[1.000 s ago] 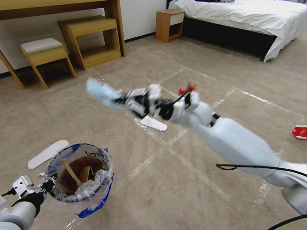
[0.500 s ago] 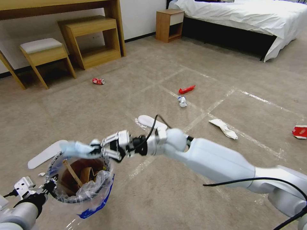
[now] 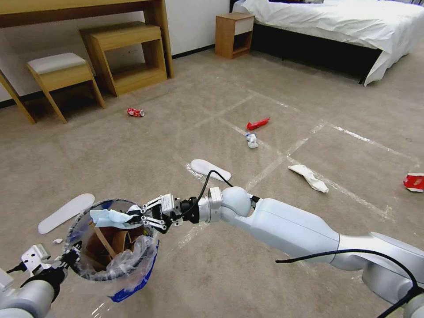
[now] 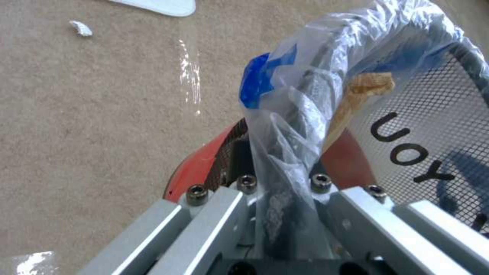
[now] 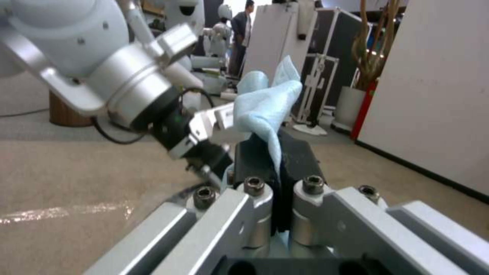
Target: Pick up the trash bin and place the garbage on the floor into it.
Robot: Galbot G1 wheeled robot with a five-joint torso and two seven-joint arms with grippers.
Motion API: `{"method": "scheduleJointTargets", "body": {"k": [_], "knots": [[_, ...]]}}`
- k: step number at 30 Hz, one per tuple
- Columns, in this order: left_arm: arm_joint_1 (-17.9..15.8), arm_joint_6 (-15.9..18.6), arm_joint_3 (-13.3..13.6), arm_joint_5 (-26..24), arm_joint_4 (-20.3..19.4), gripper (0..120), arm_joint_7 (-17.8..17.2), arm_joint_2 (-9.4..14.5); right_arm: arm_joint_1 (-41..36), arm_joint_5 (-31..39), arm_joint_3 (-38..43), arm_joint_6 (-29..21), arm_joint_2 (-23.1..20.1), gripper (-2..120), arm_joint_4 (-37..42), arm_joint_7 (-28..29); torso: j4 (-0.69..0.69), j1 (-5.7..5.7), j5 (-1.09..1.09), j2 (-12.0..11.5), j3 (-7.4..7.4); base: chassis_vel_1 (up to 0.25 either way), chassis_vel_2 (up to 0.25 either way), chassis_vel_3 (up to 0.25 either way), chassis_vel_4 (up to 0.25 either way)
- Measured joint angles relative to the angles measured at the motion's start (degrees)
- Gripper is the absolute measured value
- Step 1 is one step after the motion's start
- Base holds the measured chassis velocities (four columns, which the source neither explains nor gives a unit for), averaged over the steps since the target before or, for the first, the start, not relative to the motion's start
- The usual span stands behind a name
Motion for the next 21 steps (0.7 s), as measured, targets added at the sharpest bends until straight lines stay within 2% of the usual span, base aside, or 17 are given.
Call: {"method": "scheduleJointTargets", "body": {"k": [4, 8, 10, 12, 13, 16, 17, 21], "knots": [[0.0, 0.0, -0.1, -0.1, 0.0, 0, 0.0, 0.2, -0.2, -0.8, -0.6, 0.5, 0.7, 2, -1.2, -0.4, 0.00, 0.00, 0.00, 0.0, 0.00, 0.000, 0.000, 0.000, 0.000], [-0.1, 0.0, 0.0, -0.1, 0.0, 0, 0.0, 0.2, -0.4, -1.5, -1.4, 1.2, 2.0, 20, -2.6, -0.7, 0.01, 0.00, 0.00, 0.0, 0.00, 0.000, 0.000, 0.000, 0.000], [-0.1, 0.0, 0.0, -0.1, 0.0, 0, 0.0, 0.2, -0.4, -1.5, -1.4, 1.3, 2.1, 22, -2.7, -0.7, 0.01, 0.00, 0.00, 0.0, 0.00, 0.000, 0.000, 0.000, 0.000], [-0.1, 0.0, 0.0, -0.2, 0.0, 0, 0.0, 0.2, -0.7, -1.8, -1.6, 1.3, 2.6, 33, -3.0, -0.7, 0.00, 0.00, 0.00, 0.0, 0.00, 0.000, 0.000, 0.000, 0.000], [-0.1, 0.0, 0.0, -0.2, 0.0, 0, 0.0, 0.2, -0.7, -1.8, -1.6, 1.3, 2.6, 33, -3.0, -0.7, 0.00, 0.00, 0.00, 0.0, 0.00, 0.000, 0.000, 0.000, 0.000], [-0.1, 0.0, -0.1, -0.4, 0.0, 0, 0.0, 0.4, -0.6, -2.1, -2.0, 1.3, 3.0, 49, -3.2, -0.8, 0.00, 0.00, 0.00, 0.0, 0.00, 0.000, 0.000, 0.000, 0.000], [-0.1, 0.0, -0.1, -0.4, 0.0, 0, 0.0, 0.4, -0.6, -2.1, -2.0, 1.3, 3.0, 49, -3.2, -0.8, 0.00, 0.00, 0.00, 0.0, 0.00, 0.000, 0.000, 0.000, 0.000], [-0.2, 0.0, -0.1, -0.5, 0.0, 0, 0.0, 0.5, -0.2, -2.3, -2.5, 1.2, 3.7, 68, -3.7, -1.1, 0.00, 0.00, 0.00, 0.0, 0.00, 0.000, 0.000, 0.000, 0.000]]}}
